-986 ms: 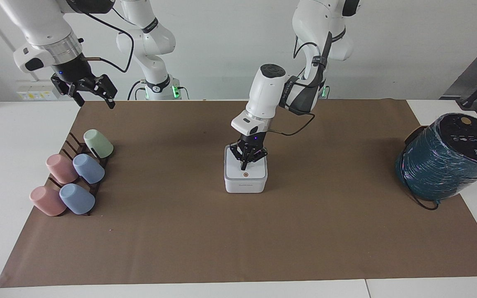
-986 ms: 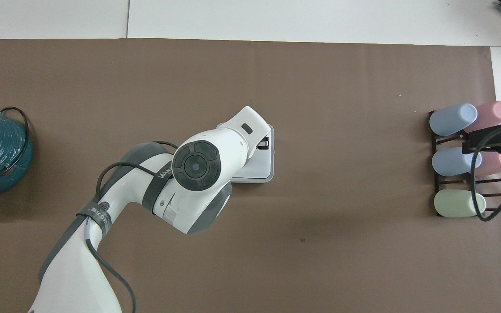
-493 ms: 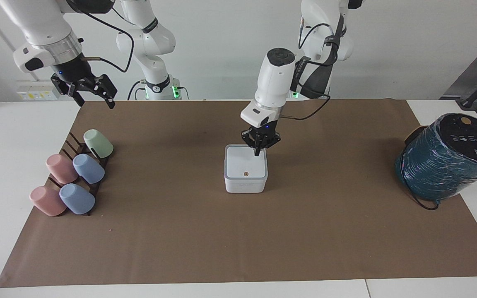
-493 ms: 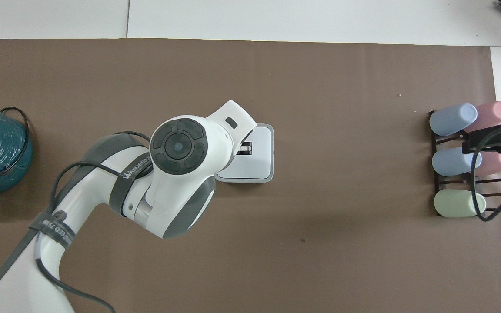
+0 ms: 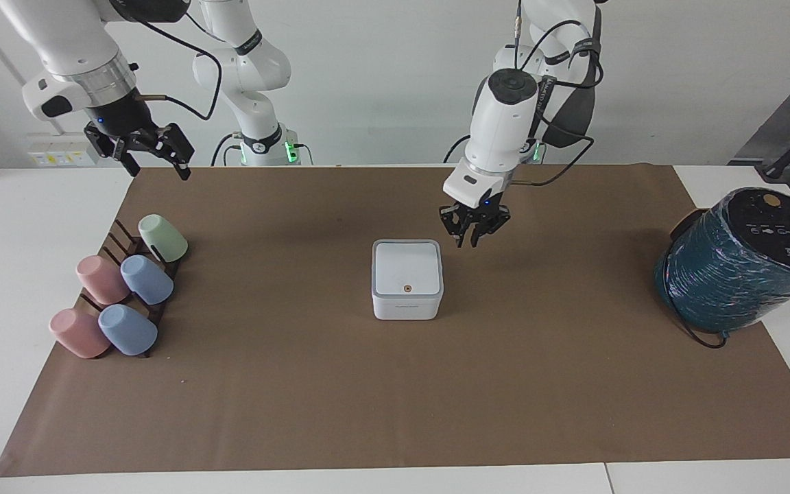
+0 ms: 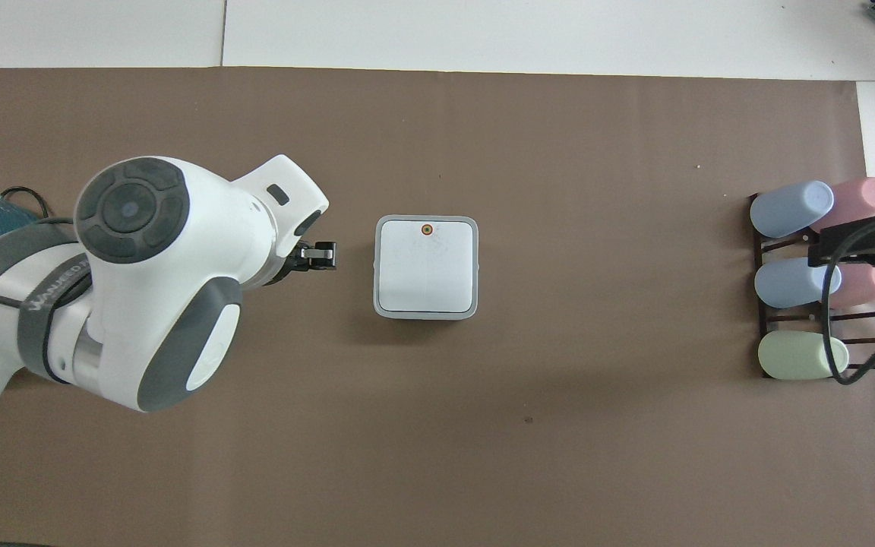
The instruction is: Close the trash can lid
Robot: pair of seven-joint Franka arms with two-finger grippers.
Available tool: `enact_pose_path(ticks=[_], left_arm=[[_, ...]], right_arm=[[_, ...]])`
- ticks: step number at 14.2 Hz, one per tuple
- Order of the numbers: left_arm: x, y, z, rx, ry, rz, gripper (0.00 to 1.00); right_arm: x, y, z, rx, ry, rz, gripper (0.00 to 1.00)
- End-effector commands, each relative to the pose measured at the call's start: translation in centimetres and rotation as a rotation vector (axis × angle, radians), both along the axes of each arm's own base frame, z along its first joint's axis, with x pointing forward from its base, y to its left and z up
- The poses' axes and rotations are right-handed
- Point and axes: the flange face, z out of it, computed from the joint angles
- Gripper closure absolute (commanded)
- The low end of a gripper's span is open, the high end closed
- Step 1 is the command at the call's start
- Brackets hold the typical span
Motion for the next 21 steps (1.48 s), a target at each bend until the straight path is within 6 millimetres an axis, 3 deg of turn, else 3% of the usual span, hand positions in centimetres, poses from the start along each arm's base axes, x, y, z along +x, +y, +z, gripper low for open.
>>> enact_pose_path(ticks=[1, 4, 6, 10, 14, 16, 21], left_arm=[[-0.6, 5.9, 2.3, 0.02, 0.002, -0.036, 0.0], [0.5, 12.4, 4.6, 0.026, -0.02, -0.036, 0.0], [1.0, 15.0, 5.9, 0.028, -0.031, -0.014, 0.0], [1.7, 18.7, 7.8, 0.04, -0.023, -0.045, 0.0], [2.7, 21.7, 11.0, 0.044, -0.017, -0.017, 0.0], [3.3, 24.3, 12.1, 0.051, 0.002, -0.016, 0.0], [3.0, 25.2, 13.8, 0.049, 0.033, -0.024, 0.0]], right_arm=[[-0.6, 0.7, -0.3, -0.028, -0.022, -0.004, 0.0], [-0.7, 0.7, -0.2, -0.024, -0.013, -0.016, 0.0], [-0.7, 0.7, -0.2, -0.021, -0.015, -0.016, 0.0], [-0.7, 0.8, -0.3, -0.012, -0.012, -0.018, 0.0], [-0.7, 0.9, -0.3, -0.01, -0.013, -0.016, 0.0], [-0.7, 0.8, -0.3, -0.01, -0.013, -0.016, 0.0], [-0.7, 0.8, -0.3, -0.01, -0.013, -0.016, 0.0]])
